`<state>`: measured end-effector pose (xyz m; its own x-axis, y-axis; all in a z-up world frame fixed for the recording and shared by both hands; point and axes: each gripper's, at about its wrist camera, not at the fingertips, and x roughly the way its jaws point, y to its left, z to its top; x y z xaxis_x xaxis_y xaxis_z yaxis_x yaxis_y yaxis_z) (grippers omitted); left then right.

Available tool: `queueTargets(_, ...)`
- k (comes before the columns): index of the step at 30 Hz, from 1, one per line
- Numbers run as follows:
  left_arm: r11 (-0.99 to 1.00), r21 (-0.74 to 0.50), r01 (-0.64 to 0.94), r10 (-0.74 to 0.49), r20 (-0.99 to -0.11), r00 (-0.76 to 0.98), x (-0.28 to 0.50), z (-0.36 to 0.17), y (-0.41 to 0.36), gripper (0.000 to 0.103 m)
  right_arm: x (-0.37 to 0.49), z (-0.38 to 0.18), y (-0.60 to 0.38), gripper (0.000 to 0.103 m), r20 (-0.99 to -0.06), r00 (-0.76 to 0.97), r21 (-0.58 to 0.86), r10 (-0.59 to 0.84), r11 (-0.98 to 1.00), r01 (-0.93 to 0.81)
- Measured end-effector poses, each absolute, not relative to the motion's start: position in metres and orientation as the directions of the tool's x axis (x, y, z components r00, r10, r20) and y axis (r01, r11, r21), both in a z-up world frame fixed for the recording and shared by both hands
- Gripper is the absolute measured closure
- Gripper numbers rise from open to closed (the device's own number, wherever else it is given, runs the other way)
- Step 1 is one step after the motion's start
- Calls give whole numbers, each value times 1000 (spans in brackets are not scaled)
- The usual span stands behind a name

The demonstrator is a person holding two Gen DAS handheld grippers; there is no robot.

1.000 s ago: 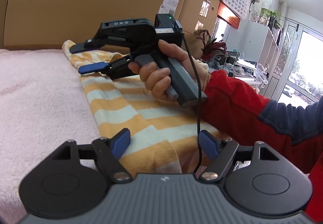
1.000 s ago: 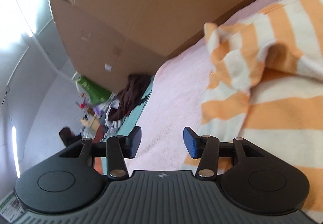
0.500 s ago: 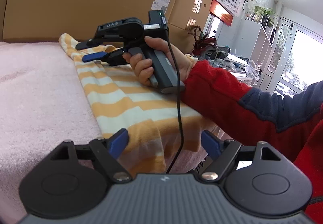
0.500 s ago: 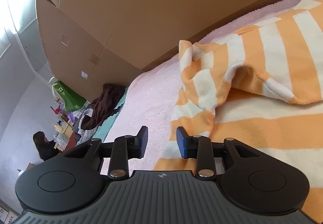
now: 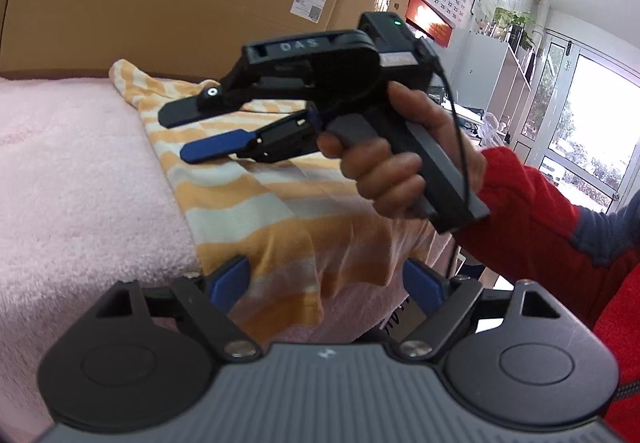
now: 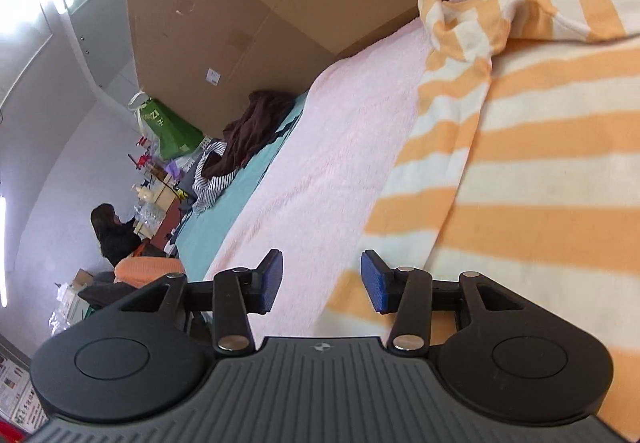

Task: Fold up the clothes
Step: 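Press and smooth the folded side of the shirt with the right gripper, then move the right gripper to the bunched striped sleeve end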

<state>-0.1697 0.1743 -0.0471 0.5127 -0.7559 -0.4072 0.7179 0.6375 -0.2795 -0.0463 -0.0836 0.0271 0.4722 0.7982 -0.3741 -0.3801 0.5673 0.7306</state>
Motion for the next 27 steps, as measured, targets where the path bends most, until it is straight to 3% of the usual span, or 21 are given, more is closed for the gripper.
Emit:
queueTargets(6, 581, -332, 743, -804, -375, 461, -168, -24, 186, 19, -100, 22, -96, 53, -307, 542, 685, 782, 577, -445)
queueTargets(10, 590, -256, 766, -797, -339, 500, -163, 1, 193, 15, -112, 26, -106, 44, -309, 573, 660, 759, 605, -446)
queueTargets(15, 688, -176, 704, -717, -314, 622, -118, 19, 191, 13, -116, 26, -137, 42, -270, 694, 673, 667, 646, -360)
queueTargets(16, 703, -168, 691, -704, -306, 641, -106, 21, 188, 22, -116, 26, -143, 46, -260, 719, 676, 645, 653, -341)
queueTargets(17, 711, -164, 684, -696, -300, 652, -93, 23, 184, 43, -115, 24, -150, 52, -250, 750, 677, 612, 665, -316)
queueTargets(18, 715, -162, 680, -692, -295, 658, -78, 26, 179, 58, -114, 23, -156, 73, -251, 782, 671, 571, 685, -284)
queueTargets(19, 715, -168, 679, -693, -301, 655, -63, 28, 174, 88, -113, 21, -161, 84, -253, 811, 665, 528, 703, -250)
queueTargets(20, 716, -167, 678, -690, -314, 652, -49, 29, 165, 101, -113, 19, -167, 92, -254, 838, 660, 484, 720, -216)
queueTargets(24, 746, -91, 659, -638, -378, 670, -3, 27, 126, 103, -109, 9, -180, 92, -308, 880, 612, 361, 783, -108)
queueTargets(25, 755, -73, 652, -621, -399, 675, 9, 25, 118, 103, -108, 7, -183, 99, -324, 886, 598, 333, 798, -82)
queueTargets(27, 769, -56, 637, -592, -440, 675, 33, 21, 104, 103, -107, 3, -184, 100, -329, 890, 575, 315, 815, -76)
